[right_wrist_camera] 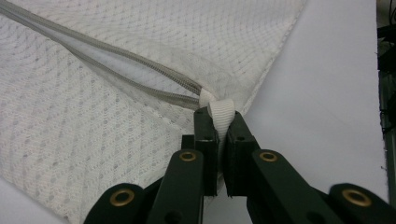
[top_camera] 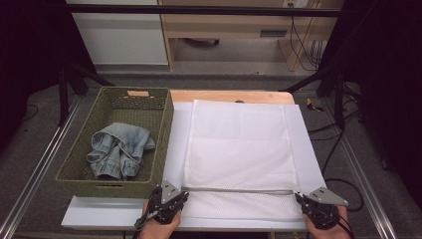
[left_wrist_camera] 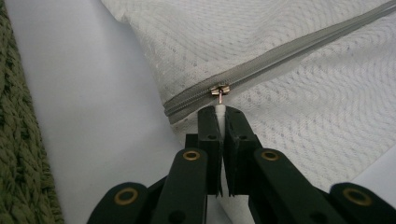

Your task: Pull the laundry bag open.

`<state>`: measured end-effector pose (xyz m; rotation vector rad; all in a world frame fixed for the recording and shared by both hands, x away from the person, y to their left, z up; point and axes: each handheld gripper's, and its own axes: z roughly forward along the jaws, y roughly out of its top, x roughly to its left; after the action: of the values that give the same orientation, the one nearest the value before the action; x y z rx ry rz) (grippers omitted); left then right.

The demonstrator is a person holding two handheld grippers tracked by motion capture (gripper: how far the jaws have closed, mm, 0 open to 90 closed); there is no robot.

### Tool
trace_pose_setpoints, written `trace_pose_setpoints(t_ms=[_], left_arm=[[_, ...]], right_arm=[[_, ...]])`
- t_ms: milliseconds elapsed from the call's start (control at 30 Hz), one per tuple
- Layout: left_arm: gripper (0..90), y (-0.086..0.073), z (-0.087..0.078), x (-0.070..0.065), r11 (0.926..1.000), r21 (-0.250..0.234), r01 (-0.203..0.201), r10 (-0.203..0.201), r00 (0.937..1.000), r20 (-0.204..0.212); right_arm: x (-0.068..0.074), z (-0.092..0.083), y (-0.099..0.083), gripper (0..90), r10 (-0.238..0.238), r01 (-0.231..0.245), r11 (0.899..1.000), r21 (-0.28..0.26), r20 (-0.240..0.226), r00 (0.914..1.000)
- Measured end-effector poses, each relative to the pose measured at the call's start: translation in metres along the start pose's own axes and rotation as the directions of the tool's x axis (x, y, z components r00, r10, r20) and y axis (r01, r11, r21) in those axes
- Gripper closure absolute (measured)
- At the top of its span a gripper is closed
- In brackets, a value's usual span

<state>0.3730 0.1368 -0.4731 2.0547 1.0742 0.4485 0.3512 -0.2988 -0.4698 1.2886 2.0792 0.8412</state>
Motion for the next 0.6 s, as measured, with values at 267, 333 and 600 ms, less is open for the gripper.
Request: trace_pose_setpoints(t_ms=[267, 333, 600], left_arm=[[86.5, 0.0015, -0.0016, 0.0012, 1.0000, -0.006, 0.000, 0.000, 1.0000, -0.003], [86.5, 0.0017, -0.0026, 0.0027, 0.9999, -0.008, 0.008, -0.008, 1.0000, -0.002], [86.5, 0.0020, -0.0037, 0.0042, 0.9998, -0.009, 0.016, -0.016, 0.9999, 0.000]], right_arm=[[0.0005, 0.0006, 0.0000, 86.3, 0.018, -0.018, 1.000, 0.009, -0.001, 0.9998], [-0.0004, 0.0009, -0.0002, 86.4, 0.018, -0.019, 1.000, 0.010, 0.008, 0.9998], [-0.0018, 0.0017, -0.0009, 86.4, 0.021, -0.021, 1.000, 0.014, 0.015, 0.9997]])
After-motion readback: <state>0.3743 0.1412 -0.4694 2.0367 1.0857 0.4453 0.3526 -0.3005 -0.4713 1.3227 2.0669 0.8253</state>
